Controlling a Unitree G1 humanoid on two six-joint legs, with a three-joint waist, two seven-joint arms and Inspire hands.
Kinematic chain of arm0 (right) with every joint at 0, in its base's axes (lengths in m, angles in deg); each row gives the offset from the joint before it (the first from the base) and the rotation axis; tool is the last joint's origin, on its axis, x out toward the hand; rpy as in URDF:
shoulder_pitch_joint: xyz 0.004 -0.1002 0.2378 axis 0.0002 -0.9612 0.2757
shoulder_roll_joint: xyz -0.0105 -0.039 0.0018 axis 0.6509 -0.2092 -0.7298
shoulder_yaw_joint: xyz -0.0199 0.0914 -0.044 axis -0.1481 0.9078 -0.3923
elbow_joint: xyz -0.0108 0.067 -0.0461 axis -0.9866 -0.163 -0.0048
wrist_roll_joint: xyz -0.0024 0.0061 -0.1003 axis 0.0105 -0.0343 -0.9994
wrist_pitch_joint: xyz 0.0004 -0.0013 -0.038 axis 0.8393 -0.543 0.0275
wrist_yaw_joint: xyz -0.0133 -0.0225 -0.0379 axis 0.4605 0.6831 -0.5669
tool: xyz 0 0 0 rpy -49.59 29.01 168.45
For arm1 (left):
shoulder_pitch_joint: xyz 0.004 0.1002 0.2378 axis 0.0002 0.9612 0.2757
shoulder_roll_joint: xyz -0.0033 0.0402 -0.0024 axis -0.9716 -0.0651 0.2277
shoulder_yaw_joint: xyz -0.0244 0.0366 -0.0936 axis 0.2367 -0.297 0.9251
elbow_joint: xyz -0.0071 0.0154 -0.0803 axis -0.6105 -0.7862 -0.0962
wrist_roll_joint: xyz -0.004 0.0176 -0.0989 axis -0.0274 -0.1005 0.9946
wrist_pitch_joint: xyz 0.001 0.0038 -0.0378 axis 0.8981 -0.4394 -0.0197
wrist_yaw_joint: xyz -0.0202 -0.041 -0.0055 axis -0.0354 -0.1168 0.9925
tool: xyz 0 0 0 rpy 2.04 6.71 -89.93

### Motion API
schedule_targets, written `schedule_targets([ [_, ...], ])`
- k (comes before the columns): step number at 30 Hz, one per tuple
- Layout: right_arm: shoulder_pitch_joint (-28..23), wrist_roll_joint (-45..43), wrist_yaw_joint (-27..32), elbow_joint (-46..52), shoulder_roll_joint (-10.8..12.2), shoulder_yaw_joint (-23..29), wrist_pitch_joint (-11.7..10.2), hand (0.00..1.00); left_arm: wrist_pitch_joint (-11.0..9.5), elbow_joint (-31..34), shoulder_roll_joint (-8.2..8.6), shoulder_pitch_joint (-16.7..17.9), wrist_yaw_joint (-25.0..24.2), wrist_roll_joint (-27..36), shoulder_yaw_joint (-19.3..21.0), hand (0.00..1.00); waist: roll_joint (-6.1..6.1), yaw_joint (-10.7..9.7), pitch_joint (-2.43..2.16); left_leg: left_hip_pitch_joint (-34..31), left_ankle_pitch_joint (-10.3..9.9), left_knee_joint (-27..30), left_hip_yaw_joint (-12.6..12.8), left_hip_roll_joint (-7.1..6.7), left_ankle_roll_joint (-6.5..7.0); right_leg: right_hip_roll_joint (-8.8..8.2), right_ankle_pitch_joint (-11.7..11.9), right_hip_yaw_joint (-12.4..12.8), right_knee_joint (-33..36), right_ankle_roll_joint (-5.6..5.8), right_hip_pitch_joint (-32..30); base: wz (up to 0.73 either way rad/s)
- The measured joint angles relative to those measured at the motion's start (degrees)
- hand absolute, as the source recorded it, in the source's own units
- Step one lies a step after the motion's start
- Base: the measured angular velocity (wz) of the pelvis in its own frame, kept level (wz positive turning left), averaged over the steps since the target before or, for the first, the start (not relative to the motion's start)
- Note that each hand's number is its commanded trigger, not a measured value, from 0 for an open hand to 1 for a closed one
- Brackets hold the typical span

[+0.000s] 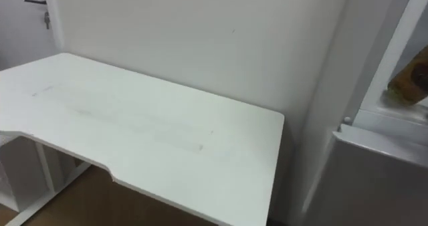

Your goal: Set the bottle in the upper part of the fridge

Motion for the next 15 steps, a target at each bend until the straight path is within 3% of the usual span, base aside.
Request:
schedule_targets([
  [3, 2.4, 6.1, -0.2, -5.0, -0.5, -1.7, -1.4, 1.0, 1.0, 0.8, -0.53, -0.2, 0.0, -0.1, -0.1, 0.0, 0.3, 1.1, 0.03, -0.9, 0.1, 0.5, -0.5, 0.21, -0.2, 0.42, 0.2, -0.3, -0.1, -0.35, -0.5, 0.09],
  [9, 4.4, 13.3, -3.4, -8.4, -0.5, -2.1, -2.3, 1.0, 2.7, 1.2, -0.94, -0.3, 0.0, -0.1, -0.4, 0.0, 1.84, 1.2, 0.04, -1.6, 0.1, 1.8, -1.6, 0.76, -0.56, 1.07, 0.5, -1.6, -0.1, -0.77, -0.5, 0.08],
  [15, 4.7, 15.6, -6.4, -10.0, -0.5, -4.1, -2.6, 1.0, 2.8, 1.6, -1.56, -0.7, 0.0, -0.1, -0.6, 0.0, 1.95, 2.6, 0.08, -1.2, 0.4, 1.7, -1.4, 1.13, -0.83, 1.36, 0.4, -1.2, -0.2, -1.47, -0.4, -0.03],
])
